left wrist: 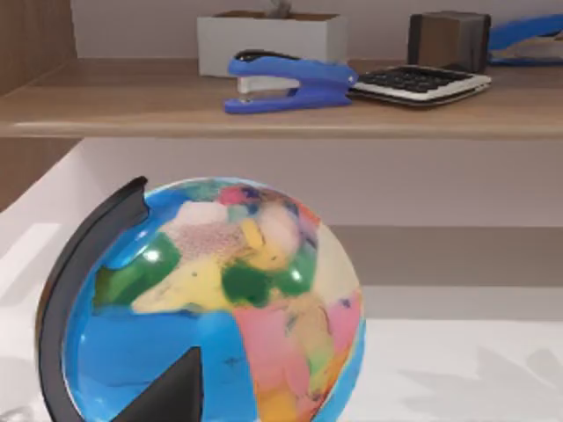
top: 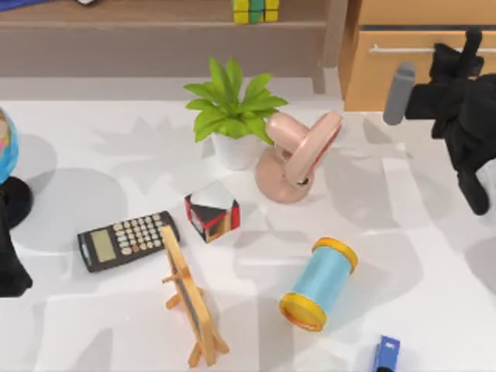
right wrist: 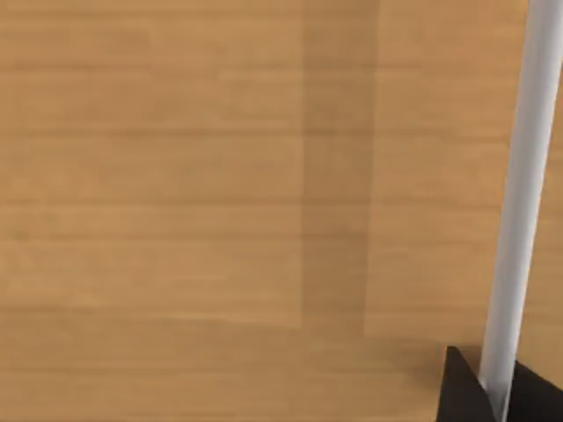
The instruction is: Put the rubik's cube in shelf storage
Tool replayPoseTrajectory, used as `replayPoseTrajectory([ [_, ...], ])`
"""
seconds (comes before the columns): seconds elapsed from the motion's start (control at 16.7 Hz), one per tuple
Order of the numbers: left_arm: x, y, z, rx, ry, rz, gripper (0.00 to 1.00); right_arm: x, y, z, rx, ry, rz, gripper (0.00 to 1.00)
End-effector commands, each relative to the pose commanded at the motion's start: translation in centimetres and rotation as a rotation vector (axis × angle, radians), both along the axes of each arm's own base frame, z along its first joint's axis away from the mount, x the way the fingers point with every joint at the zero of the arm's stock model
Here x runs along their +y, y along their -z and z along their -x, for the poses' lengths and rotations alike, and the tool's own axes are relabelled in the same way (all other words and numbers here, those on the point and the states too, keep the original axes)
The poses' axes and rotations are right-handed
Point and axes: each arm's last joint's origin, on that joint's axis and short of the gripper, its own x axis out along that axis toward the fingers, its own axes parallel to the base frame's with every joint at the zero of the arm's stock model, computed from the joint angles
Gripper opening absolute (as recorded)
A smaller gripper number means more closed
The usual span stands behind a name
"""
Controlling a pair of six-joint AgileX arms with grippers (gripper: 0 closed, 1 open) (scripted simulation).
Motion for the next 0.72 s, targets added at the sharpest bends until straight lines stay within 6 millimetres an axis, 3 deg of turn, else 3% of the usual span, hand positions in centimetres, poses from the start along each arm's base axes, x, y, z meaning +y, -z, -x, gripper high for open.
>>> replayPoseTrajectory([
  [0.3,0.0,0.0,0.0,0.000,0.000,0.000,1.00,-0.2,0.0,-2.3,0.003,0.006,-0.001,0.00],
  [0.6,0.0,0.0,0.0,0.000,0.000,0.000,1.00,-0.2,0.0,-2.5,0.001,0.006,-0.001,0.00],
  [0.72,0.0,0.0,0.0,0.000,0.000,0.000,1.00,-0.2,0.0,-2.5,0.001,0.006,-0.001,0.15],
])
